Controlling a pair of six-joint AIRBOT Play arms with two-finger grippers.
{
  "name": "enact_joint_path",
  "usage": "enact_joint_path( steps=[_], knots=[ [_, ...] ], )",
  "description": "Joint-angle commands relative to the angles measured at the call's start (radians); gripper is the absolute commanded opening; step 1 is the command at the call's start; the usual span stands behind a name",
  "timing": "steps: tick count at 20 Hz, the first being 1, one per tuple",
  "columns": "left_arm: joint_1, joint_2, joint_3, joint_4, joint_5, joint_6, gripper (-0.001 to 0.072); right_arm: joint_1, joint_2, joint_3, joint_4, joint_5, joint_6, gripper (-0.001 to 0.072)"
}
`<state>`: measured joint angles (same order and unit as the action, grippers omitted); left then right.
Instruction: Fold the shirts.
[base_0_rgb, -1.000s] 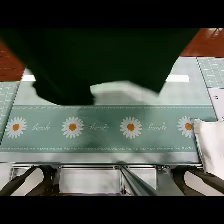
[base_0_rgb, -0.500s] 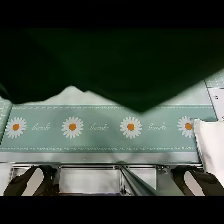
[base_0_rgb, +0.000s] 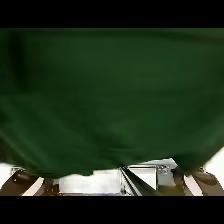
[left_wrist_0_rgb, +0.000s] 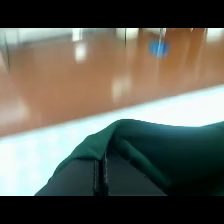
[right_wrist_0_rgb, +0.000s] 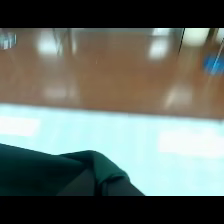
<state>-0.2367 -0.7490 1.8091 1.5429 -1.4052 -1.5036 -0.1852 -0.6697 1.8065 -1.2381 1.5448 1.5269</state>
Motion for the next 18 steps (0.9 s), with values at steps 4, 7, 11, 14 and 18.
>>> enact_joint_path(
  steps=[4,7,11,14,18],
  knots=[
    [0.019,-0.292,-0.300,0.121,0.206,-0.140,0.0017,0.000,-0.077,-0.525,0.088,-0.217,-0.051,0.0024],
    [0.066,-0.497,-0.307,0.081,0.411,-0.193,0.0017,0.000,-0.287,-0.600,0.106,-0.379,-0.079,0.0024],
    [0.095,-0.749,-0.194,0.071,0.523,-0.238,0.0017,0.004,-0.684,-0.485,0.297,-0.526,-0.177,0.0024],
    [0.095,-0.897,-0.086,0.037,0.523,-0.238,0.0019,0.015,-0.955,-0.316,0.425,-0.539,-0.184,0.0024],
    [0.110,-0.959,-0.029,0.004,0.486,-0.279,0.0503,-0.021,-1.150,-0.137,0.612,-0.504,-0.100,0.0414]
  ],
)
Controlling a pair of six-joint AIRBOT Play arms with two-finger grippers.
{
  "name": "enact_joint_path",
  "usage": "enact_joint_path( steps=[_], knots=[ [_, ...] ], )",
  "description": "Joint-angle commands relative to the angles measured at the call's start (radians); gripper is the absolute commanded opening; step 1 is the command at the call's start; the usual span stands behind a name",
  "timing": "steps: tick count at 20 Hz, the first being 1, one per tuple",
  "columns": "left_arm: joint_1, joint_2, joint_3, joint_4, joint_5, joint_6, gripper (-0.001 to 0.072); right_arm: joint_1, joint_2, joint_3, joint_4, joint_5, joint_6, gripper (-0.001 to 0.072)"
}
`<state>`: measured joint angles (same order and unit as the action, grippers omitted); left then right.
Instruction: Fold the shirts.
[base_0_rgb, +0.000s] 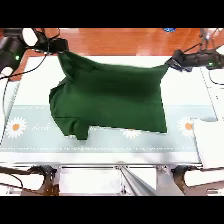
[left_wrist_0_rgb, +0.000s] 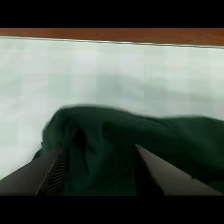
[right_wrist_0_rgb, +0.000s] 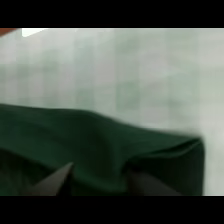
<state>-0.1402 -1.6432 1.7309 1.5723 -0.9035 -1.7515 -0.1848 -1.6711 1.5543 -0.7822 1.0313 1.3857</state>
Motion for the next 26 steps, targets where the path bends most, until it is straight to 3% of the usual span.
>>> enact_joint_path(
  steps=[1,4,5,7,9,10,11,13,16,20,26],
  knots=[
    [0.037,-0.063,0.075,-0.025,-0.078,-0.031,0.0503,-0.050,-0.151,0.140,0.183,0.042,0.050,0.0414],
    [0.176,-0.047,0.143,-0.026,-0.340,-0.014,0.0503,-0.177,-0.093,0.175,0.166,0.215,0.058,0.0407],
    [0.229,-0.039,0.139,-0.029,-0.437,-0.011,0.0503,-0.220,-0.054,0.175,0.096,0.284,0.042,0.0407],
    [0.327,-0.027,0.073,-0.104,-0.636,0.035,0.0503,-0.268,0.046,0.138,-0.200,0.376,0.062,0.0407],
    [0.398,0.030,-0.095,-0.238,-0.705,0.100,0.0503,-0.290,0.167,0.034,-0.520,0.398,0.086,0.0407],
    [0.425,0.086,-0.214,-0.313,-0.677,0.168,0.0503,-0.312,0.239,-0.062,-0.617,0.376,0.112,0.0408],
    [0.449,0.148,-0.334,-0.368,-0.627,0.217,0.0503,-0.348,0.317,-0.191,-0.618,0.323,0.130,0.0408],
    [0.517,0.275,-0.583,-0.462,-0.507,0.304,0.0503,-0.414,0.467,-0.471,-0.525,0.193,0.103,0.0408],
    [0.658,0.370,-0.860,-0.581,-0.433,0.451,0.0503,-0.463,0.645,-0.795,-0.297,0.122,-0.040,0.0408],
    [0.752,0.359,-1.026,-0.685,-0.290,0.488,0.0503,-0.462,0.743,-0.980,-0.131,0.122,-0.112,0.0408],
    [0.627,0.280,-1.061,-0.740,-0.166,0.505,0.0502,-0.455,0.743,-0.996,-0.132,0.140,-0.098,0.0407]
  ],
)
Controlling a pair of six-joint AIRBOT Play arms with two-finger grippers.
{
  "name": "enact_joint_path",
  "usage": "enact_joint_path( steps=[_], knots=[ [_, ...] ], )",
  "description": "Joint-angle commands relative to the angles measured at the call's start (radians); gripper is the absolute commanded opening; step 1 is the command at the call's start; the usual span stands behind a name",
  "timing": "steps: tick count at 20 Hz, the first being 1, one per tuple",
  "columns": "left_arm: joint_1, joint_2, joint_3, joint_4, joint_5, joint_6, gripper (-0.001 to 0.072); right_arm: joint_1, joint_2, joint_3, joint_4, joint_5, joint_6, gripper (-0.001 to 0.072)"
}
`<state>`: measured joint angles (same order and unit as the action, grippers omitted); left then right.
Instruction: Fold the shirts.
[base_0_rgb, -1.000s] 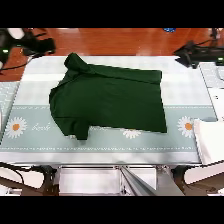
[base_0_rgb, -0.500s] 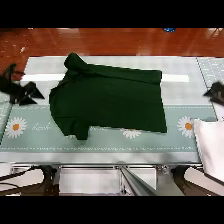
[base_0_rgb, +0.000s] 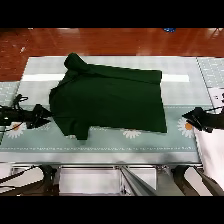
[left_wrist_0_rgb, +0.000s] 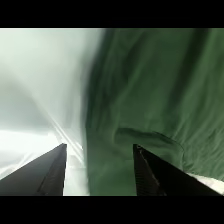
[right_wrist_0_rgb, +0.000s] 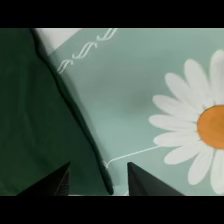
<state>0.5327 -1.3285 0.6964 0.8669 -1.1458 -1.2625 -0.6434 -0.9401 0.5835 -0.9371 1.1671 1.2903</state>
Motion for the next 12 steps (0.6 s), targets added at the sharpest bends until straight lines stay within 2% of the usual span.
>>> enact_joint_path(
  steps=[1,3,4,5,8,12],
  knots=[
    [-0.070,-0.053,-0.021,-0.040,0.097,-0.013,0.0502,0.003,0.012,-0.025,0.024,0.006,-0.001,0.0408],
    [-0.117,-0.071,-0.017,-0.042,0.126,-0.033,0.0491,0.003,0.012,-0.025,0.020,0.015,-0.001,0.0408],
    [-0.139,-0.071,-0.016,-0.041,0.135,-0.032,0.0323,0.003,0.012,-0.025,0.020,0.017,-0.001,0.0408],
    [-0.155,-0.071,-0.013,-0.040,0.135,-0.030,0.0020,0.003,0.012,-0.025,0.010,0.015,0.001,0.0407],
    [-0.171,-0.071,0.016,-0.032,0.109,-0.002,0.0017,0.003,0.012,-0.073,-0.090,0.025,0.079,0.0408],
    [-0.170,-0.068,0.039,0.005,0.087,-0.002,0.0017,0.003,0.012,-0.178,-0.027,0.028,0.041,0.0407]
  ],
)
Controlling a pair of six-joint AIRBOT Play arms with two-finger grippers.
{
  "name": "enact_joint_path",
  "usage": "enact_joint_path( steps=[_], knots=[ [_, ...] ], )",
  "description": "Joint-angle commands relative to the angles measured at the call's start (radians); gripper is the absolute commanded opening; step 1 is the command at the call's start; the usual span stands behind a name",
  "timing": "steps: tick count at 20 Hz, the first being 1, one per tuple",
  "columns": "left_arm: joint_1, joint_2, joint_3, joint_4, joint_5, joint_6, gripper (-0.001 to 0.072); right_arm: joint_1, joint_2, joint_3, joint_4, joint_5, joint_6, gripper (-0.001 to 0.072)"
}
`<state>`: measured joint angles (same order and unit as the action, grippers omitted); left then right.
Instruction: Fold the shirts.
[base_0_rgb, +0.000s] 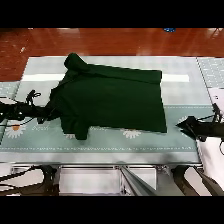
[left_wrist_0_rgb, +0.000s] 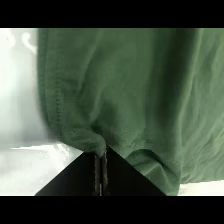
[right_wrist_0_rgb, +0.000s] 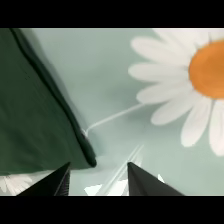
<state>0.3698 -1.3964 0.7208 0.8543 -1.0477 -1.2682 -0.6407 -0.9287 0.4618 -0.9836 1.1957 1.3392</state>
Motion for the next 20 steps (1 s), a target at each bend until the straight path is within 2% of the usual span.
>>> enact_joint_path(
  steps=[1,4,11,12,13,14,16,17,18,20],
  knots=[
    [-0.007,0.000,0.015,0.018,-0.011,0.003,0.0017,0.006,0.001,-0.063,0.037,-0.005,-0.021,0.0407],
    [-0.007,0.000,0.015,0.018,-0.010,0.003,0.0017,0.105,-0.019,-0.063,0.021,-0.074,0.032,0.0407],
    [-0.007,-0.001,0.015,0.017,-0.010,0.003,0.0017,0.397,-0.273,0.021,0.223,-0.259,0.042,0.0392],
    [-0.007,-0.001,0.016,0.017,-0.010,0.003,0.0017,0.424,-0.309,0.055,0.253,-0.264,0.039,0.0270],
    [-0.007,0.000,0.020,0.016,-0.010,0.003,0.0017,0.451,-0.338,0.097,0.287,-0.259,0.009,0.0096],
    [-0.007,0.000,0.036,0.016,-0.020,0.003,0.0017,0.478,-0.351,0.150,0.320,-0.246,-0.025,0.0027],
    [-0.004,0.006,0.122,-0.040,-0.095,0.004,0.0017,0.504,-0.349,0.304,0.318,-0.177,-0.024,0.0024],
    [-0.002,0.017,0.178,-0.117,-0.133,0.030,0.0017,0.506,-0.346,0.410,0.305,-0.130,-0.029,0.0024],
    [0.004,0.032,0.241,-0.222,-0.159,0.062,0.0017,0.497,-0.346,0.526,0.273,-0.090,-0.030,0.0024],
    [0.012,0.077,0.406,-0.460,-0.169,0.064,0.0017,0.455,-0.347,0.806,0.222,0.012,0.039,0.0024]
  ],
)
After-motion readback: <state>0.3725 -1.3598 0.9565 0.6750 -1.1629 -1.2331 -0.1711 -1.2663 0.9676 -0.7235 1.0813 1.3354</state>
